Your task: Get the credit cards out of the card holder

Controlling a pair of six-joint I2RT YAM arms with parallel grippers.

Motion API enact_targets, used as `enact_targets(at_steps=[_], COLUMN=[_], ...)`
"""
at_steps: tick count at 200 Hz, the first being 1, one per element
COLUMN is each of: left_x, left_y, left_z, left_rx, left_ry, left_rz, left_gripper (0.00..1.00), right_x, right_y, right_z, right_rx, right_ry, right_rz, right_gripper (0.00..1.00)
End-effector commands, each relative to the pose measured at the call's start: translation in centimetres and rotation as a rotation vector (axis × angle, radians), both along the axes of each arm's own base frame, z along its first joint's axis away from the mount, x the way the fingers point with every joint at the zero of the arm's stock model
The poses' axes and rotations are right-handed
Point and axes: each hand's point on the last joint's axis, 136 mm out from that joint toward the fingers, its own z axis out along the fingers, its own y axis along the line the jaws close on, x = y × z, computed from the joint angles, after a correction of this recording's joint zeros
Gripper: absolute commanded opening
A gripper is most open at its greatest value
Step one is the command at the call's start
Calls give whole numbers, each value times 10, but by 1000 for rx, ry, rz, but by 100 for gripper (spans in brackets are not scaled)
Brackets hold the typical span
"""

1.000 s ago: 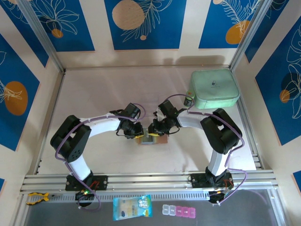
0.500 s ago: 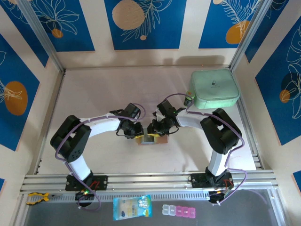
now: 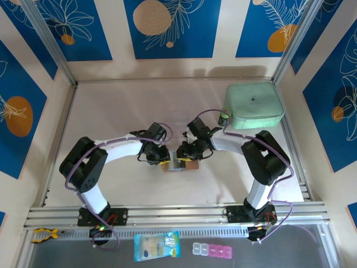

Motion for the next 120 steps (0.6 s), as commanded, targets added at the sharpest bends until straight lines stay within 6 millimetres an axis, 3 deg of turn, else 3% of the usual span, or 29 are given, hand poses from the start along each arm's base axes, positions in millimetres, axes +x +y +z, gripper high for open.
enact_targets(at_steps=[1,38,120], left_x=[-5,-4,-3], left_y=[2,-9,-21], left_z=[8,16,27], left_rx=[15,-27,-65], left_ry=[5,6,-5], left_rz=[-21,-41,-54], left_gripper=[20,18,15], right_x=[-2,1,-6], right_y=[-1,-8,-23], right_z=[17,22,-6], right_rx=[41,54,3], right_ry=[-12,-3,73], right_rz=[6,-21,-55], right_gripper=[31,31,31])
